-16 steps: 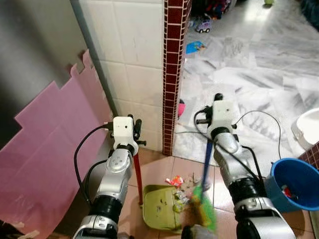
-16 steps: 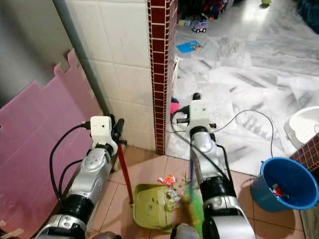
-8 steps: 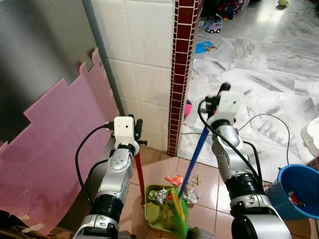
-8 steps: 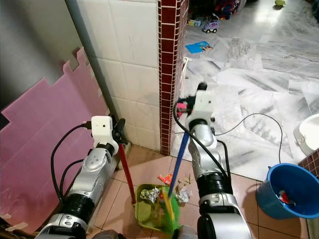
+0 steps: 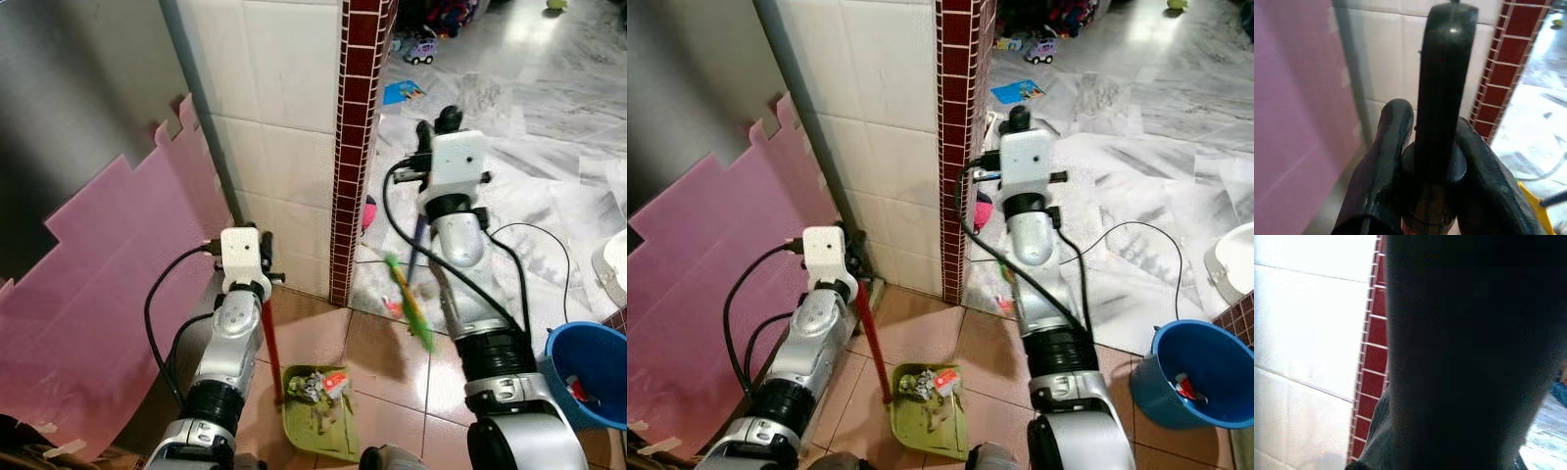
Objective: Sweep floor
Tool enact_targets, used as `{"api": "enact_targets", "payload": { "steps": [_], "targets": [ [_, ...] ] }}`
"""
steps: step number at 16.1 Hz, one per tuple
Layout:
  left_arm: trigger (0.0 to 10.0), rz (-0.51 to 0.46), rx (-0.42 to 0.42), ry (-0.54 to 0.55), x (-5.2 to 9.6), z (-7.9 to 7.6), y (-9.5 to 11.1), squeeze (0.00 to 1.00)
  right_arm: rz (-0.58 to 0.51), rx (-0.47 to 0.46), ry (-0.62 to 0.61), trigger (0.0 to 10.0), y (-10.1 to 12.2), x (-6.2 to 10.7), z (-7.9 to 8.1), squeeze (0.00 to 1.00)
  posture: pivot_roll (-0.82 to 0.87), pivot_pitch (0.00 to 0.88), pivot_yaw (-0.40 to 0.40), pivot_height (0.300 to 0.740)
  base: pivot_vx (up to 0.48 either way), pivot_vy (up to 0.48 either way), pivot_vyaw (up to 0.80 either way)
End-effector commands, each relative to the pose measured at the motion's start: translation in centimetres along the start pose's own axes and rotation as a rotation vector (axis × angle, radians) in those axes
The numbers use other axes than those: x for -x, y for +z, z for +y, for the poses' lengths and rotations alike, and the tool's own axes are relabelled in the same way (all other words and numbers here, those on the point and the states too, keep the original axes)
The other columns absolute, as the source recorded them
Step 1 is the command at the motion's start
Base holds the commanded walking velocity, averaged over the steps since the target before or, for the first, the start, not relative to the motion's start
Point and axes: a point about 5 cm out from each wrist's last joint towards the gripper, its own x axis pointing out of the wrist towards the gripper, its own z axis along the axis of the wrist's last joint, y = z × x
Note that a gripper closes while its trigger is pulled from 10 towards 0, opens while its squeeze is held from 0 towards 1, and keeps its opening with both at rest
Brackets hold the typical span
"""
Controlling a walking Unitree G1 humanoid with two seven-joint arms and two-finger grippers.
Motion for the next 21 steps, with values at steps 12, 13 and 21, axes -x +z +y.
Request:
{"api": "enact_targets", "payload": {
  "steps": [12,13,21],
  "targets": [
    [10.0,-0.354,-0.450,-0.302,0.9,-2.9,4.8,0.00,0.004,-0.015,0.024,10.0,0.2,-0.1,0.3,0.00,-0.04,0.000,0.017,0.740,0.000,0.000,0.00],
    [10.0,-0.349,-0.431,-0.300,0.9,-3.0,4.8,0.00,0.010,-0.014,0.026,10.0,0.1,0.0,0.3,0.00,-0.04,0.000,0.019,0.740,0.000,0.000,0.00],
    [10.0,-0.152,0.001,-0.176,0.4,-2.4,3.5,0.00,0.022,-0.022,0.042,10.0,-0.1,0.0,0.8,0.00,-0.04,0.000,0.018,0.740,0.000,0.000,0.00]
  ]
}}
